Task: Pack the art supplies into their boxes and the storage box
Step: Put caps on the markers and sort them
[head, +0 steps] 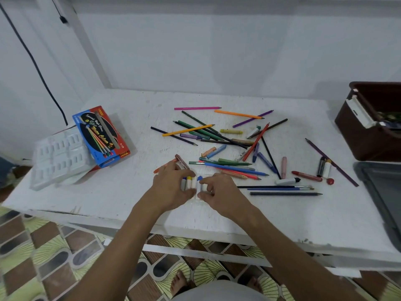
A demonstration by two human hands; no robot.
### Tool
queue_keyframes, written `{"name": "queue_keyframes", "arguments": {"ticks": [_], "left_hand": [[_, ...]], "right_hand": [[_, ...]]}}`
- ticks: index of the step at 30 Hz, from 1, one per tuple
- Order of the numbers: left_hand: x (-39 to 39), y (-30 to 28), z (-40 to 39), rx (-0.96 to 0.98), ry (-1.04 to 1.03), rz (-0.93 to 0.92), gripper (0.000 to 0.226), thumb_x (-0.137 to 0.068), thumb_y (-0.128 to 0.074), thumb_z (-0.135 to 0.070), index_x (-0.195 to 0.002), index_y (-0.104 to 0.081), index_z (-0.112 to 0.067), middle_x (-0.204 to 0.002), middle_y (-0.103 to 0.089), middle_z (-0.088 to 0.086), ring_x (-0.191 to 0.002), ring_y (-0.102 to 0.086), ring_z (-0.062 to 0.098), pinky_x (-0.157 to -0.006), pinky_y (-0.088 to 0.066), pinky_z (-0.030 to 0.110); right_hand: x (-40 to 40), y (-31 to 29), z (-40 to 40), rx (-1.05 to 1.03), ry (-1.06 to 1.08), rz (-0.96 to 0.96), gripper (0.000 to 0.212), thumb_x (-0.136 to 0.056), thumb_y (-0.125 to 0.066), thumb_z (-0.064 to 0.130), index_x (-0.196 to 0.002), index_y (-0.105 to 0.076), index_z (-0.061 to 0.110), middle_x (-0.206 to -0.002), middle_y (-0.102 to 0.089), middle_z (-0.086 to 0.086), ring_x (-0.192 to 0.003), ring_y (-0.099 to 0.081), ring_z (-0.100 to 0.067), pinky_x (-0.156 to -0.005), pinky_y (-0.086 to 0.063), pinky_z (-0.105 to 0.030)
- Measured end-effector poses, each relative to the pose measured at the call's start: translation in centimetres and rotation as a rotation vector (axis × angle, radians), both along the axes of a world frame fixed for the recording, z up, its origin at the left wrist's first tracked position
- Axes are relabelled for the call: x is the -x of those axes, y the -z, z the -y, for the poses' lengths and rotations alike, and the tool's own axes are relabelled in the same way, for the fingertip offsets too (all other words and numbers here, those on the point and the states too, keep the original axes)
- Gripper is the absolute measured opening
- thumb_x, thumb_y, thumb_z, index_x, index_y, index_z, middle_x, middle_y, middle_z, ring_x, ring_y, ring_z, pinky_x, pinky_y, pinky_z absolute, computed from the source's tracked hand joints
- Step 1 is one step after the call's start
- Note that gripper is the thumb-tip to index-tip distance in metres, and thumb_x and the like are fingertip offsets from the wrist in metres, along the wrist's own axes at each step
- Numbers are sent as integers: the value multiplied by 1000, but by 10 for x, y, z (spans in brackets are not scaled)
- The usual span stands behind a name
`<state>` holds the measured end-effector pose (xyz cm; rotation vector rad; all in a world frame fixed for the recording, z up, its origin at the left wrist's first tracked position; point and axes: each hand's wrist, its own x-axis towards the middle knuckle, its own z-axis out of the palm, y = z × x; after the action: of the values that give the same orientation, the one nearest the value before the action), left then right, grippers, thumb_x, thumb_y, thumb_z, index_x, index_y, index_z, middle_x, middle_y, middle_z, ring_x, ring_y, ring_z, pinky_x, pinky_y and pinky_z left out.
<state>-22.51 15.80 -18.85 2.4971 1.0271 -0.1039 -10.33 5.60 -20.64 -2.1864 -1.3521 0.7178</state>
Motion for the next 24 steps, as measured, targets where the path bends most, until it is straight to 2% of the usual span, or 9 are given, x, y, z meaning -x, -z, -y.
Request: {"name": "queue_keyframes", "arguments": {"ticks": [3, 6, 9, 12, 14, 16, 19, 21, 24], "left_hand": [[1, 0, -2, 20, 15, -7, 49, -84, -65, -44, -131, -52, -34, -123, -42, 3, -118, -37, 21, -96, -38, 34], [1, -2, -6, 69, 11, 37, 44, -86, -64, -41, -129, -55, -31, -118, -42, -1, -116, -41, 19, -94, -39, 30], [-4, -4, -7, 67, 0, 113, 38, -87, -65, -36, -124, -59, -28, -117, -48, -3, -103, -48, 13, -87, -41, 23], [-18, -8, -3, 62, 19, 153, 34, -87, -65, -34, -121, -60, -30, -111, -48, -6, -88, -48, 6, -74, -38, 17], [-31, -11, 3, 60, 53, 181, 33, -88, -64, -33, -121, -60, -29, -108, -47, -7, -89, -48, 6, -75, -37, 18], [-47, -14, 11, 65, 108, 206, 32, -88, -64, -30, -121, -61, -26, -106, -48, -6, -89, -49, 8, -78, -38, 19], [-76, -15, 24, 76, 206, 196, 29, -88, -65, -27, -116, -65, -21, -101, -53, -4, -102, -53, 18, -85, -44, 27], [-98, -13, 32, 72, 255, 191, 28, -87, -65, -30, -114, -66, -21, -101, -60, -2, -99, -55, 17, -80, -43, 26], [-127, -12, 46, 71, 312, 184, 33, -88, -64, -33, -119, -64, -21, -109, -59, -1, -93, -56, 12, -78, -42, 23]], "right_hand": [[-3, 1, 2, -21, -25, 10, 40, -89, -63, 29, -128, -58, 20, -91, -53, 1, -71, -44, -5, -73, -35, -19], [-6, -2, 5, -36, -22, 36, 37, -92, -60, 24, -128, -58, 19, -98, -63, -1, -80, -48, -6, -76, -38, -17], [-11, -9, 13, -73, 10, 12, 35, -92, -59, 23, -127, -58, 19, -98, -61, 1, -80, -51, -6, -80, -43, -17], [-25, -16, 25, -131, 58, 25, 32, -91, -60, 23, -123, -61, 18, -92, -55, 8, -72, -50, -2, -70, -40, -8], [-39, -19, 36, -146, 115, 42, 32, -90, -62, 22, -121, -63, 18, -92, -56, 7, -72, -51, -2, -68, -41, -6], [-55, -20, 50, -167, 176, 63, 31, -89, -63, 20, -120, -63, 16, -94, -59, 3, -75, -54, -5, -73, -46, -11], [-81, -21, 76, -179, 273, 78, 30, -88, -64, 17, -118, -64, 13, -94, -59, 2, -75, -54, -4, -74, -47, -12], [-100, -21, 94, -180, 352, 91, 28, -88, -65, 15, -116, -65, 11, -93, -59, 2, -75, -53, -4, -77, -47, -17], [-128, -20, 119, -183, 441, 148, 27, -87, -65, 11, -113, -67, 10, -98, -64, -3, -75, -55, -6, -73, -44, -8]]}}
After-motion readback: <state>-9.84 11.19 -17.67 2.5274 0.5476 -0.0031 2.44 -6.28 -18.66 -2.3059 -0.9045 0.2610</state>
